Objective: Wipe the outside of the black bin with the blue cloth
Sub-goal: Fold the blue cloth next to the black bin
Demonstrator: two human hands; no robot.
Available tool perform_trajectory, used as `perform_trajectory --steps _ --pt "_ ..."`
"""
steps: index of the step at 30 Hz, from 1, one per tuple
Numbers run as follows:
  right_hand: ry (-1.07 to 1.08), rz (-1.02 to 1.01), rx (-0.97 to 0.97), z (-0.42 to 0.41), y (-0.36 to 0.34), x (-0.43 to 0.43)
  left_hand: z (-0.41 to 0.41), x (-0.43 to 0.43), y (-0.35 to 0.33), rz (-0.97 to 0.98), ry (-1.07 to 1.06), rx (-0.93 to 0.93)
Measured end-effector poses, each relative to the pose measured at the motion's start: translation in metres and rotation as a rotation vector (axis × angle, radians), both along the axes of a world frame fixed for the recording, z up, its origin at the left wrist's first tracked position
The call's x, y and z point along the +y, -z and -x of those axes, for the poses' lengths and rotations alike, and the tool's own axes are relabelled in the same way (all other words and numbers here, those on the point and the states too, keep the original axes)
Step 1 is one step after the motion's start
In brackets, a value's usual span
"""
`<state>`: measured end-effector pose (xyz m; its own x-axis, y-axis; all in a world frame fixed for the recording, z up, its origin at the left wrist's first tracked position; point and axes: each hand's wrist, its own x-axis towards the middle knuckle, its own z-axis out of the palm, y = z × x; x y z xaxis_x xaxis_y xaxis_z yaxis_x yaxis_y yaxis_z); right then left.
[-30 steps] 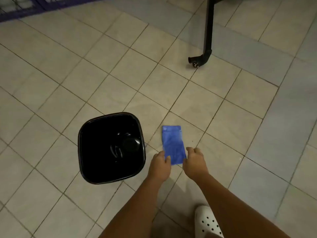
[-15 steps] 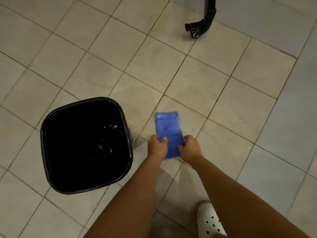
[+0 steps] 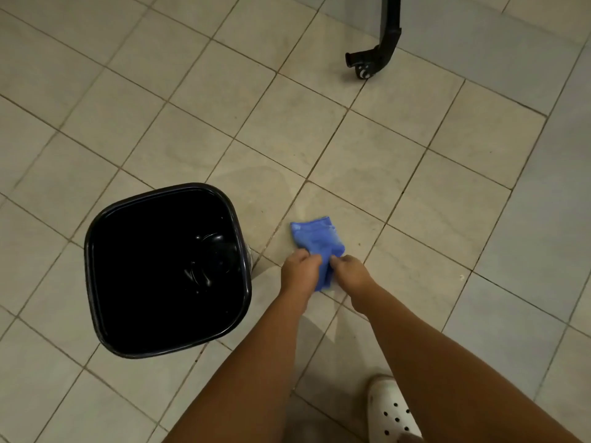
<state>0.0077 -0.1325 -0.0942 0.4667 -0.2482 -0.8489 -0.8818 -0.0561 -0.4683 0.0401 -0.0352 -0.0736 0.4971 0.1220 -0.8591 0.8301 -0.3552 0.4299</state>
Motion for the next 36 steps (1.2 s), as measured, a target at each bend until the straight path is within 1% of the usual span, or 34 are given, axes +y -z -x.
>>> perform_trajectory --steps 3,6,9,12,17,21,25,30,33,36 --pt "0.155 -0.084 -0.033 -0.010 -0.015 0.002 -0.003 -0.001 -0.024 0.071 -0.048 -0.066" --pt "0.374 -0.282 -0.085 -0.016 -0.036 0.007 -0.004 -0.002 -0.049 0.124 -0.105 -0.104" --pt "0.442 -0.415 -0.157 -0.017 -0.058 0.010 0.000 0.002 -0.077 0.177 -0.166 -0.119" --pt "0.425 -0.399 -0.232 -0.015 -0.092 0.014 0.008 0.011 -0.108 0.275 -0.182 -0.174" --pt "0.345 -0.258 -0.395 -0.006 -0.165 0.025 0.022 0.032 -0.173 0.365 -0.300 -0.248" --pt "0.257 -0.225 -0.510 0.008 -0.224 0.038 0.038 0.051 -0.216 0.480 -0.367 -0.212" --pt "0.137 -0.261 -0.591 0.024 -0.280 0.052 0.052 0.071 -0.260 0.520 -0.406 -0.197" --pt "0.112 -0.325 -0.648 0.040 -0.333 0.071 0.068 0.091 -0.310 0.548 -0.374 -0.242" --pt "0.147 -0.348 -0.632 0.044 -0.349 0.076 0.073 0.099 -0.319 0.570 -0.403 -0.307" --pt "0.143 -0.328 -0.614 0.049 -0.355 0.072 0.078 0.101 -0.325 0.538 -0.416 -0.369"
